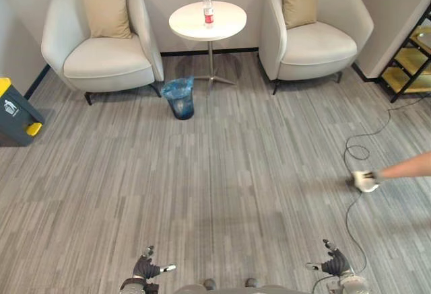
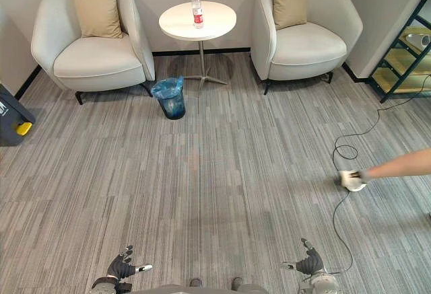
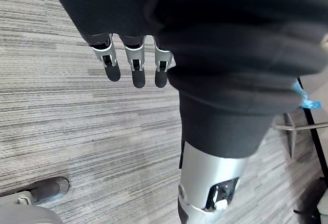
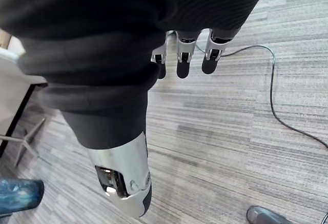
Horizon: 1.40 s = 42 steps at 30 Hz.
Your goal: Gather rubbish on tea table into small bin, then transfer packed bag to large trash can.
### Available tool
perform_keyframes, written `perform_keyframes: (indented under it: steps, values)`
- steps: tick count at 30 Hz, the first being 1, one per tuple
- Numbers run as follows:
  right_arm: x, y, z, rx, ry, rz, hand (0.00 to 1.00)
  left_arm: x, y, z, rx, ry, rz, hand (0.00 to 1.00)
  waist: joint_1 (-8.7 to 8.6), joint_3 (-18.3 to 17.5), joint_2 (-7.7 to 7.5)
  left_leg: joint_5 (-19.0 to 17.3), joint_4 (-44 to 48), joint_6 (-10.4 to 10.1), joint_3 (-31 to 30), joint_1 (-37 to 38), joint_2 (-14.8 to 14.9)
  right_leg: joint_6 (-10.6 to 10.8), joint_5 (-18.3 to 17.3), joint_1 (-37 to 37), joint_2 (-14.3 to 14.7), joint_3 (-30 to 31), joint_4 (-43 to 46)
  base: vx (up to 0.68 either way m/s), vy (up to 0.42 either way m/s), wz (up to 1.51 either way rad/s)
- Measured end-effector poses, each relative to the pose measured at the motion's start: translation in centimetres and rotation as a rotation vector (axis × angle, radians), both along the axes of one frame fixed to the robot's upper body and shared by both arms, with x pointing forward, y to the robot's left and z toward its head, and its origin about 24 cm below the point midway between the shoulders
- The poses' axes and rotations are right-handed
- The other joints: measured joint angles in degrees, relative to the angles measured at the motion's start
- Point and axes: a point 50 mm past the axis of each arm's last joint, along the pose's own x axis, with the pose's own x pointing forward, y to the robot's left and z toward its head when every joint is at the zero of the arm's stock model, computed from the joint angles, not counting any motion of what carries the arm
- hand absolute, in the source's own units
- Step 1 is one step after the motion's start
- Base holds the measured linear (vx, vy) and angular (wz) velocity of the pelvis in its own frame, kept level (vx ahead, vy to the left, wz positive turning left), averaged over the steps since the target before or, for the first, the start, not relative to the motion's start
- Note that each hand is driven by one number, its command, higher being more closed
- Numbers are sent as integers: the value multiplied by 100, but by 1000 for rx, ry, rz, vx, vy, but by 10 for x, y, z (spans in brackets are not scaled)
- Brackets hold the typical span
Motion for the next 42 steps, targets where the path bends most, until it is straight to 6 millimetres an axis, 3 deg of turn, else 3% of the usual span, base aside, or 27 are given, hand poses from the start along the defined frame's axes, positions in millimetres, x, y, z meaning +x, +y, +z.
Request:
perform_keyframes:
  steps: [10, 16, 20, 22, 24, 25, 27, 28, 29, 32, 33, 35, 36, 37, 38, 40, 41, 42]
  values:
    - [-3, -4, 1, -6, -5, -31, 0, -7, 4, 2, -6, 1, 9, 0, -8, -24, 26, -17, 33, 26, 24, -120, -18, 0, 2, -109, -19, 9, 21, -1, 2, 0]
    - [13, -9, 10, -27, -59, -19, 0, 4, 3, 9, -5, -55, -3, 0, -20, -31, 51, -69, 99, -15, 51, -318, -12, 10, -8, -311, -16, 38, 46, 10, 1, -2]
    - [24, -12, 15, -12, -113, -70, 0, 11, 2, 12, -19, -92, 13, 0, 26, 22, 106, -363, 499, 57, 177, -585, 15, 23, -70, -470, -6, 153, 127, 25, 27, -15]
    - [32, -14, 19, 6, -155, -120, 0, 12, 3, 14, -22, -103, 27, 0, 24, 31, 139, -567, 778, 107, 255, -784, 20, 79, -271, -708, -16, 203, 450, 52, 51, -24]
    - [40, -13, 21, 35, -192, -163, 0, 18, 6, 19, -15, -137, 43, 0, 28, 53, 132, -889, 1178, 177, 322, -1008, -13, 208, -688, -1109, -84, 276, 1219, 82, 65, -15]
    - [41, -11, 20, 50, -195, -175, 0, 20, 8, 21, -12, -148, 52, 0, 24, 88, 141, -1068, 1359, 224, 329, -1035, -39, 439, -904, -1329, -144, 237, 1806, 103, 73, -10]
    - [43, -4, 18, 81, -201, -190, 0, 26, 10, 24, -2, -166, 49, 0, 6, 200, 135, -1307, 1439, 376, 272, -861, -85, 628, -1048, -1943, -286, -46, 3194, 169, 61, -2]
    - [41, 2, 15, 108, -196, -206, 0, 31, 12, 26, 8, -180, 52, 0, -20, 271, 93, -1404, 1460, 441, 238, -702, -107, 592, -1187, -2227, -397, -271, 3808, 293, 35, 9]
    - [40, 4, 14, 114, -190, -205, 0, 34, 12, 27, 10, -189, 60, 0, -14, 360, 86, -1465, 1438, 400, 207, -532, -105, 505, -1240, -2374, -451, -434, 3854, 323, 32, 11]
    - [47, 2, 17, 109, -208, -204, 0, 45, 12, 31, 12, -218, 73, 0, -165, 557, 128, -1614, 1316, 340, 27, -149, 32, 439, -1172, -2855, -484, -862, 3231, 420, -5, 37]
    - [50, 2, 18, 106, -216, -204, 0, 50, 11, 32, 10, -231, 69, 0, -279, 606, 174, -1636, 1097, 278, -89, 75, 160, 417, -963, -3062, -421, -992, 2710, 662, -94, 68]
    - [48, 2, 19, 97, -220, -210, 0, 55, 8, 33, 7, -240, 55, 0, -339, 622, 191, -1707, 963, 13, -245, 366, 335, 194, -163, -3251, -264, -947, 2046, 687, -131, 61]
    - [44, -1, 19, 89, -217, -213, 0, 57, 4, 33, -5, -243, 52, 0, -360, 616, 252, -1792, 1158, -139, -352, 459, 507, -237, 256, -3209, -243, -1039, 2215, 558, -137, 36]
    - [48, 1, 20, 92, -227, -213, 0, 58, 2, 33, -11, -245, 49, 0, -340, 604, 295, -1736, 1394, -269, -355, 385, 609, -305, 105, -3197, -228, -1135, 2370, 683, -197, 40]
    - [54, 4, 25, 99, -256, -199, 0, 62, 0, 34, -16, -253, 45, 0, -360, 605, 276, -1386, 2077, -607, -315, 112, 623, -356, -155, -3083, -242, -1194, 2517, 682, -207, 28]
    - [57, 5, 28, 98, -276, -181, 0, 57, -5, 30, -33, -237, 56, 0, -362, 663, 302, -103, 3802, -394, -211, -461, 725, -459, -395, -2346, -175, -1246, 2218, 691, -214, 22]
    - [58, 11, 26, 105, -271, -159, 0, 51, -6, 27, -35, -221, 58, 0, -262, 717, 248, 128, 5030, -360, -151, -873, 948, -500, -480, -1706, -55, -1206, 1830, 686, -176, -7]
    - [61, 19, 26, 129, -285, -152, 0, 49, -5, 26, -31, -213, 59, 0, -187, 738, 269, -227, 6038, -136, 39, -1344, 1135, -582, -541, -1103, 43, -1114, 1516, 680, -141, -16]
